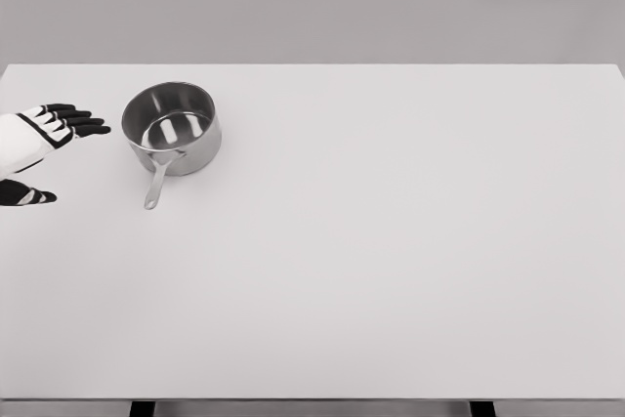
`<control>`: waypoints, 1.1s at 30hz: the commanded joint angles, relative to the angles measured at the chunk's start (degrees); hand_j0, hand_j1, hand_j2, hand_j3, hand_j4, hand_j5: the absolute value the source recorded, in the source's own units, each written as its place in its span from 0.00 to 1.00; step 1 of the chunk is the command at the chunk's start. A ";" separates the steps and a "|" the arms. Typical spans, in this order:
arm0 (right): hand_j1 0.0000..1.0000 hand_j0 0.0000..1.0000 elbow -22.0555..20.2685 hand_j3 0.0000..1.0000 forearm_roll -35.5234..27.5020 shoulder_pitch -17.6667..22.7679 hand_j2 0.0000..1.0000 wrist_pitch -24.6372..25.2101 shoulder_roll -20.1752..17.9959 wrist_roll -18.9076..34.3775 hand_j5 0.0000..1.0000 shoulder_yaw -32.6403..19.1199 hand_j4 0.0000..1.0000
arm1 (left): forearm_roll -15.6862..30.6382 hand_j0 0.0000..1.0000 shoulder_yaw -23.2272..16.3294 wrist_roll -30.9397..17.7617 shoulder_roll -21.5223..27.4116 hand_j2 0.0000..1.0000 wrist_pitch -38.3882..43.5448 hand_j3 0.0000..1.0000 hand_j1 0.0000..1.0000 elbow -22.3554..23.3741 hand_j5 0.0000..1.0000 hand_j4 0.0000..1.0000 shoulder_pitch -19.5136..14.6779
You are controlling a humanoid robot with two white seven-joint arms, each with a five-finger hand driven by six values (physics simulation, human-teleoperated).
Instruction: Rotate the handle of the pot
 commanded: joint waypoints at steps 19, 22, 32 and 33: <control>1.00 1.00 0.06 1.00 -0.05 0.09 1.00 0.02 0.00 0.02 1.00 -0.07 1.00 | -20.57 1.00 -12.14 3.56 -28.09 1.00 0.05 1.00 1.00 -3.68 1.00 1.00 -14.85; 1.00 1.00 0.06 1.00 -0.05 0.09 1.00 0.02 0.00 0.02 1.00 0.02 1.00 | -23.73 1.00 -13.37 3.47 -30.11 1.00 0.05 1.00 1.00 -3.41 1.00 1.00 -14.77; 1.00 1.00 0.06 1.00 -0.05 0.09 1.00 0.02 0.00 0.02 1.00 0.02 1.00 | -29.10 1.00 -12.67 2.06 -29.50 1.00 0.05 1.00 1.00 3.53 1.00 1.00 -14.24; 1.00 1.00 0.06 1.00 -0.05 0.09 1.00 0.02 0.00 0.02 1.00 -0.07 1.00 | -29.10 1.00 -12.67 2.06 -29.50 1.00 0.05 1.00 1.00 3.62 1.00 1.00 -14.06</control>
